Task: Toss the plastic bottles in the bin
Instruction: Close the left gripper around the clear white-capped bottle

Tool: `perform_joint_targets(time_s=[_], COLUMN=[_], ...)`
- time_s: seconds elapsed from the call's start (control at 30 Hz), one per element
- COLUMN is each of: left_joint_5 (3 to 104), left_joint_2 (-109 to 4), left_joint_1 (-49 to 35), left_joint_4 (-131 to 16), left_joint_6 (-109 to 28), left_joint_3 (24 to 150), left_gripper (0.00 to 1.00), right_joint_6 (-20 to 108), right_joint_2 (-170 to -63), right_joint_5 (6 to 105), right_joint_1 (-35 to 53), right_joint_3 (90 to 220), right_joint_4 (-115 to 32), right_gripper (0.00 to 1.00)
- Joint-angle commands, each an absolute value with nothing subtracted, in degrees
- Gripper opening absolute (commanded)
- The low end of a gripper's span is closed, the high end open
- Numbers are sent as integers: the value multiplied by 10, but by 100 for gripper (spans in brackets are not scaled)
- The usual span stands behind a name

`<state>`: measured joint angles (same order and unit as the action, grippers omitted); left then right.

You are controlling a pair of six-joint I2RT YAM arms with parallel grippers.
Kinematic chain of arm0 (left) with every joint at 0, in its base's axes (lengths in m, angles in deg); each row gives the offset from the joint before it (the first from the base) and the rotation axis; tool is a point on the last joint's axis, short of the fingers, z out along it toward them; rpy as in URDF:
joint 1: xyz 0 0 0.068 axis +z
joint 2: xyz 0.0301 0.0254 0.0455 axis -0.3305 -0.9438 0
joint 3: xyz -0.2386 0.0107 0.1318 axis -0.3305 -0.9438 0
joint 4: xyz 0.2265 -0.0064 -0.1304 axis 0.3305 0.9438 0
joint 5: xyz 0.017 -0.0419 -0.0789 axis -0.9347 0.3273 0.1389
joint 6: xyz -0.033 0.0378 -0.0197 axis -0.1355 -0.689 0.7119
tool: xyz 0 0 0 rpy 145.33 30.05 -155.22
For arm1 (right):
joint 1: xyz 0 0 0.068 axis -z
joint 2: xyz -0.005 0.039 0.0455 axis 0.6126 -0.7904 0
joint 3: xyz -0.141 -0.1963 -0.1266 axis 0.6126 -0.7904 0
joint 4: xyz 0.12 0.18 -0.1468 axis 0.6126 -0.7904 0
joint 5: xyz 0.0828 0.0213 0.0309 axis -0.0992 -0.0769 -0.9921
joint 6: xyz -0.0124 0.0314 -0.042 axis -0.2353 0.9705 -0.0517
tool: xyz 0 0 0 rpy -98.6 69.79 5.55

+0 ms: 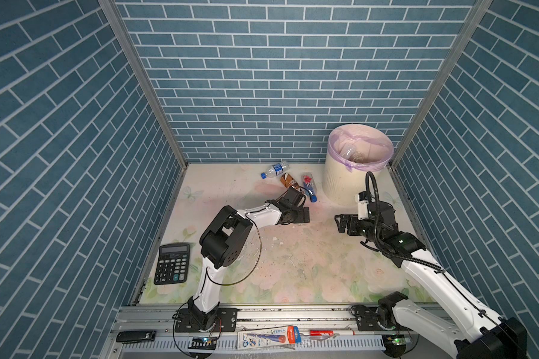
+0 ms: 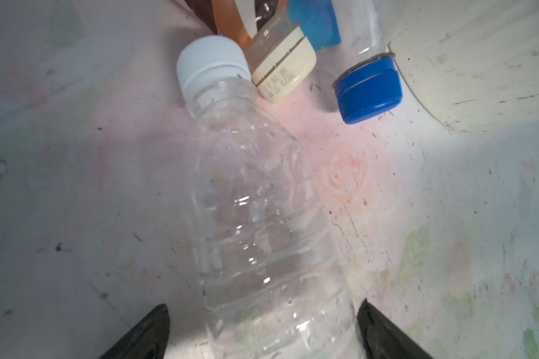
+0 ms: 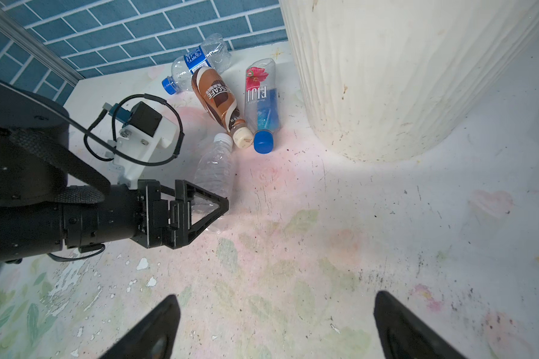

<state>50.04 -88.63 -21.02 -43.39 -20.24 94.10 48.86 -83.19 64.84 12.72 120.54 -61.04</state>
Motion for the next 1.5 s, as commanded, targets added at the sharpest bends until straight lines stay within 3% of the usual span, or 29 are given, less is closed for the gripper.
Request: perform_joint_targets(time_s=[0.0,0.37,0.63,0.9,1.47], left_joint_5=[508,499,513,529,551], left_joint_2=[-891,-872,-871,-872,-831], left_joint_1=[-212,-210,-203,-203,-199], left_joint_4=[-404,-413,-444,-466,-554], left_joint_6=[-195,-199,-205,-200,-184], left_joint_3=[913,877,875,879,789], left_gripper=[92,92,82,67,57], right_joint_6=[499,498,503,507,539], right_joint_2=[-825,-836,-851,-861,-888], right_joint_5=[657,656,648,640,609], right_joint_1=[130,130,130,130,131], right_joint_3=[1192,1184,1182,1184,1187], right_joint_4=[-615,-600,-585,-579,-566], right_gripper=[96,96,96,96,97])
